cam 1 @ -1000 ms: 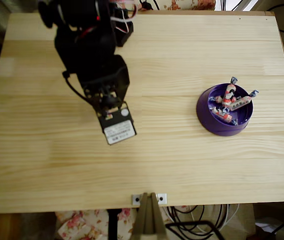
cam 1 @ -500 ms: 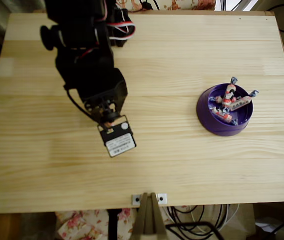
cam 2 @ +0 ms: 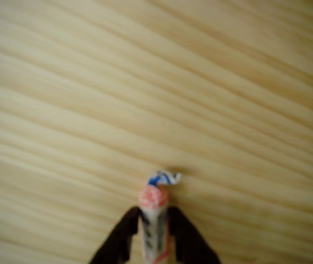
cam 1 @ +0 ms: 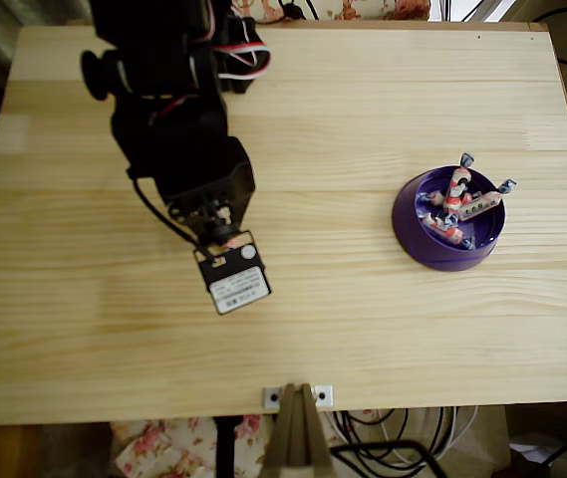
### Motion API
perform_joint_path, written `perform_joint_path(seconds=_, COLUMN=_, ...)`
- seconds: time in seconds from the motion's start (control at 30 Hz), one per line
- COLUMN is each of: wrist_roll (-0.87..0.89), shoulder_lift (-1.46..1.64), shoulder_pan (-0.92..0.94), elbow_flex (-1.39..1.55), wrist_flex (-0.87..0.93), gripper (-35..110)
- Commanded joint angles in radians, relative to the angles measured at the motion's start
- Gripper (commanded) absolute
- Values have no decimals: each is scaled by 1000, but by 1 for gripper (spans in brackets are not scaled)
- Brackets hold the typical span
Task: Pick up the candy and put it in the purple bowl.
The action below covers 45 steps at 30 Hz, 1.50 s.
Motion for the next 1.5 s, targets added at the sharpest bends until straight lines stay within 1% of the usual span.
perform_joint_path(seconds=0.0, wrist_roll=-11, shoulder_lift=15, shoulder_pan=0, elbow_flex=-9, wrist_flex=-11, gripper=5)
perform_joint_path(seconds=0.1, wrist_roll=-6, shoulder_lift=14, shoulder_pan=0, elbow_flex=-9, wrist_flex=-15, gripper=0)
perform_joint_path(seconds=0.33, wrist_roll=18, shoulder_lift=60, shoulder_pan=5, elbow_flex=-8, wrist_flex=3, gripper=0)
perform_joint_path(seconds=0.57, wrist_roll=52, shoulder_lift=290, shoulder_pan=28, elbow_flex=14, wrist_flex=74, gripper=0)
perform_joint_path(seconds=0.73, wrist_roll=92, shoulder_lift=532, shoulder_pan=38, elbow_flex=81, wrist_flex=114, gripper=0)
perform_joint_path(seconds=0.9, wrist_roll=178, shoulder_lift=703, shoulder_pan=12, elbow_flex=89, wrist_flex=181, gripper=0)
perform_joint_path(seconds=1.1, wrist_roll=247, shoulder_lift=1006, shoulder_pan=-103, elbow_flex=167, wrist_flex=190, gripper=-1)
perform_joint_path(seconds=1.23, wrist_roll=322, shoulder_lift=1046, shoulder_pan=-218, elbow_flex=141, wrist_flex=190, gripper=-1)
perform_joint_path(seconds=1.47, wrist_roll=411, shoulder_lift=1034, shoulder_pan=-430, elbow_flex=110, wrist_flex=81, gripper=-1)
